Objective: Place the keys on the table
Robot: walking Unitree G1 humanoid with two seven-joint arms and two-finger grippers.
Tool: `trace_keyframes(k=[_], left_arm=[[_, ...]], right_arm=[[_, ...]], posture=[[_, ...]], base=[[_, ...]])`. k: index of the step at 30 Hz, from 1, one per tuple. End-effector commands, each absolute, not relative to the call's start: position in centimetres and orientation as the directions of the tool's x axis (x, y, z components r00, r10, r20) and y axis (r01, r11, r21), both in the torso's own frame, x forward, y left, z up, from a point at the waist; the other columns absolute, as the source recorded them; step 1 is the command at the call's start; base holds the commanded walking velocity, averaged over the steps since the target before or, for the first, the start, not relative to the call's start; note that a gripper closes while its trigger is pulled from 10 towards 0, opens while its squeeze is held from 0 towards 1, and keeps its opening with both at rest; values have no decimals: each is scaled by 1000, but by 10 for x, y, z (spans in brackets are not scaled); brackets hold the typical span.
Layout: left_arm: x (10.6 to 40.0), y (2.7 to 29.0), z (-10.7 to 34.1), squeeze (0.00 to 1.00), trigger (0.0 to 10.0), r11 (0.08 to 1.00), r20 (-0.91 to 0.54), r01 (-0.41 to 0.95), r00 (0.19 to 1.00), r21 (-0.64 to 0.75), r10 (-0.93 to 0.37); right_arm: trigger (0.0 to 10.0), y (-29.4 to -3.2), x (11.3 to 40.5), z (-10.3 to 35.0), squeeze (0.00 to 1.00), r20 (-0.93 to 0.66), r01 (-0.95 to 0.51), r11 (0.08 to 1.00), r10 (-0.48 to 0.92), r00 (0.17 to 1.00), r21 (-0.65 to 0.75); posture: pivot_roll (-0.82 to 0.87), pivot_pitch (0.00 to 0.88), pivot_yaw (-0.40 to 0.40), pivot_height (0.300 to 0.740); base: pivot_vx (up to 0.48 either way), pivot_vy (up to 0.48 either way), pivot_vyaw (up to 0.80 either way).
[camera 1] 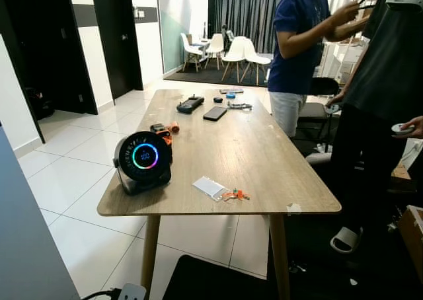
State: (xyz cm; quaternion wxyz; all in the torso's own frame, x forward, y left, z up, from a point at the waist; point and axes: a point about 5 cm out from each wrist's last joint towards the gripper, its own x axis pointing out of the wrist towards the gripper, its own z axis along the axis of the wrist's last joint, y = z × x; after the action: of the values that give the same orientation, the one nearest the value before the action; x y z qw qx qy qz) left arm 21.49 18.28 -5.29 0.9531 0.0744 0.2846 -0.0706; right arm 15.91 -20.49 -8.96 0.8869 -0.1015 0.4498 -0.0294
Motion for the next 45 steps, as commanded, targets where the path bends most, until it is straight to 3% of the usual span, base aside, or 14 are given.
trace_keyframes(k=[1,10,45], left_arm=[[212,185,-54,0,10000,982,-554,159,829,101,-77],[215,182,-53,0,10000,973,-550,193,830,125,-94],[218,181,-54,0,10000,987,-575,150,814,64,-86]], right_arm=[[10000,-204,158,-90,0,-796,-36,978,-146,588,-206],[10000,-207,157,-90,0,-796,-28,978,-152,586,-208],[10000,-204,155,-92,0,-812,-47,978,-141,567,-202]], posture=[[4,0,15,740],[2,2,23,740],[2,4,18,740]], base=[[0,0,0],[0,-351,0],[0,0,0]])
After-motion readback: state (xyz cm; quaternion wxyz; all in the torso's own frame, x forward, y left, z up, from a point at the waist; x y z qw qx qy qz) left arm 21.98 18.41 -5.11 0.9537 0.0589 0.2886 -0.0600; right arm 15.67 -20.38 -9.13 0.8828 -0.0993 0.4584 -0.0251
